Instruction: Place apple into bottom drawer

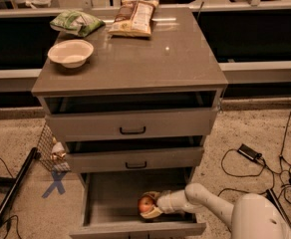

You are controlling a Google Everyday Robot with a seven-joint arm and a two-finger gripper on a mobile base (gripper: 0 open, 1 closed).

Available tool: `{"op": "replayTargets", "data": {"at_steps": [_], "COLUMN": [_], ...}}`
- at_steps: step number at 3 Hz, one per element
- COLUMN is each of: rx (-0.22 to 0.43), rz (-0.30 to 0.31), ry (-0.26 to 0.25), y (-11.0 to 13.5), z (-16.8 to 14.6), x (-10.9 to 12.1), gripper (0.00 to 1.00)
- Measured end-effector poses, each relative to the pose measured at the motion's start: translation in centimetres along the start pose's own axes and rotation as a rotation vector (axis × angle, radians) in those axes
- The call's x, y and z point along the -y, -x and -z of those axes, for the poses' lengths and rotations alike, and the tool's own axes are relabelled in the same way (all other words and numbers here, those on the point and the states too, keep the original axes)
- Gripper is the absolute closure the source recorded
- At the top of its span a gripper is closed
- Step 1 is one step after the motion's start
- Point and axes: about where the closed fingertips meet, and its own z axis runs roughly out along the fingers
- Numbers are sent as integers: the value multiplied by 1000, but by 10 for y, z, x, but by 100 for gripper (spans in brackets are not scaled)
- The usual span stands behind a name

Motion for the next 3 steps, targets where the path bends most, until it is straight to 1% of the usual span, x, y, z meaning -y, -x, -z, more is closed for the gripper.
{"op": "replayTargets", "data": {"at_steps": [1, 2, 3], "rx": [2, 2, 1], "rz": [1, 0, 3], "ry": [6, 8, 20], "y": [1, 1, 3], "z": [-3, -4, -7], "x": [-2, -3, -5], "gripper": [4, 0, 0]}}
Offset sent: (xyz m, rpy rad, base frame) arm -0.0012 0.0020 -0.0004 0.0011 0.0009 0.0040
